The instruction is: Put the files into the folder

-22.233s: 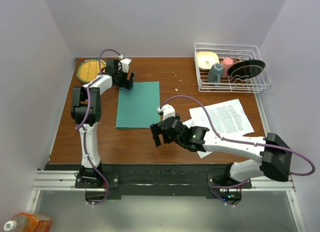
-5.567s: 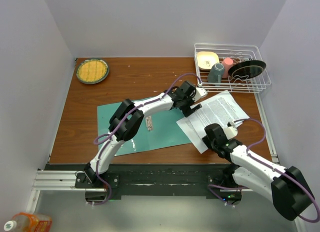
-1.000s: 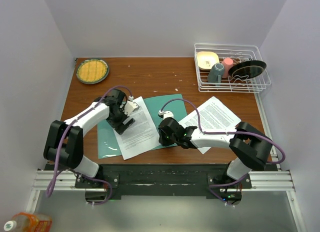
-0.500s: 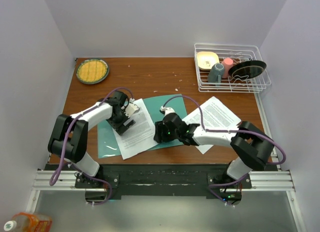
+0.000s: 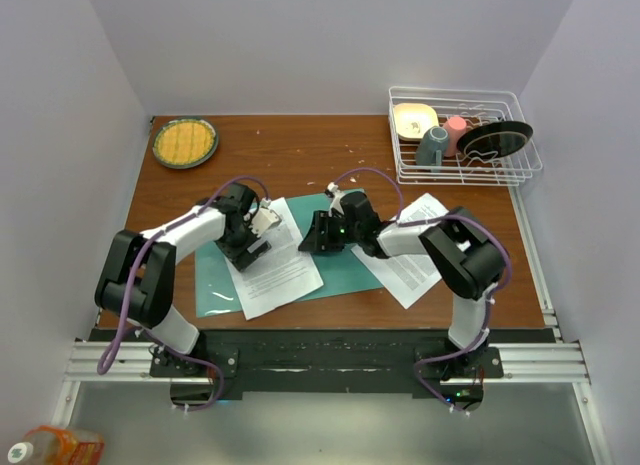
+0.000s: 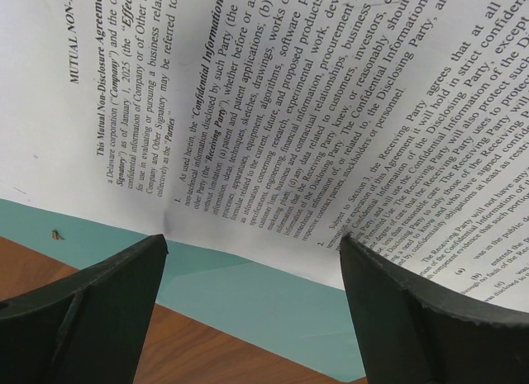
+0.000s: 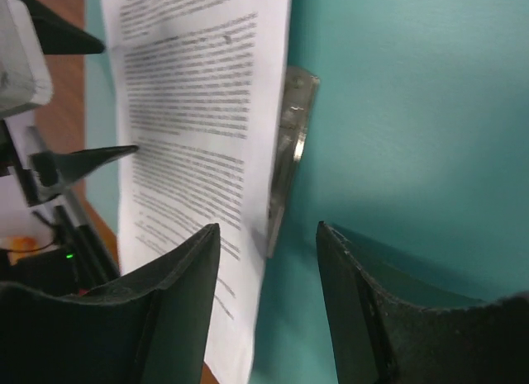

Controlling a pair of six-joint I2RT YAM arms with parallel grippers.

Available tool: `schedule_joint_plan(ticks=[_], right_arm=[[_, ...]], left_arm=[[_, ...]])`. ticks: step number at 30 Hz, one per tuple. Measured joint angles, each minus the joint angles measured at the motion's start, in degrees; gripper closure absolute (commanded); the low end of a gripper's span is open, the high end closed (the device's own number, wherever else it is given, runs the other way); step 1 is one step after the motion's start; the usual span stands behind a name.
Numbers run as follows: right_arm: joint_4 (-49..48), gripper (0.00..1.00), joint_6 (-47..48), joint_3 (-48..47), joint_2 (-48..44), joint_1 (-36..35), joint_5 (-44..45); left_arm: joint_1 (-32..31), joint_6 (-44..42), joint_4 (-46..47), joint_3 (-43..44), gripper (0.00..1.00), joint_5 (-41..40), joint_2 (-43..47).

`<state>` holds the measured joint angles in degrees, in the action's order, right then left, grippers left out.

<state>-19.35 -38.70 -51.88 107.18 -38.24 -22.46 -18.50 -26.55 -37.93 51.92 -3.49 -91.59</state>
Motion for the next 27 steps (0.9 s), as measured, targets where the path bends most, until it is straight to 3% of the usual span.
schedule_joint_plan(ticks=[7,11,15,23,27], right_arm=[[-7.34,0.57,-3.28,-1.20,4.63,-0.15,-7.06],[-7.61,0.83,-3.76,-1.20,4.74,0.00,-7.19],[-7.56,1.00,-3.89,-1.14,4.92,-0.24,-7.10],[-4.52,1.00,-1.73,0.72,-0.22,-0.76,-4.31],[-1.60,1.00,0.63,1.66,-8.41,-2.14,1.55]], left_arm=[[-0.02,-0.04,0.26,-0.31,0.09,-0.04,0.37],[-0.02,-0.02,0.33,-0.33,0.09,-0.13,0.39],[-0.04,0.46,0.11,-0.13,0.08,-0.26,0.42],[0.92,2.45,-3.26,8.72,0.02,0.33,0.42],[6.62,2.64,-5.01,17.18,0.01,3.37,0.42]])
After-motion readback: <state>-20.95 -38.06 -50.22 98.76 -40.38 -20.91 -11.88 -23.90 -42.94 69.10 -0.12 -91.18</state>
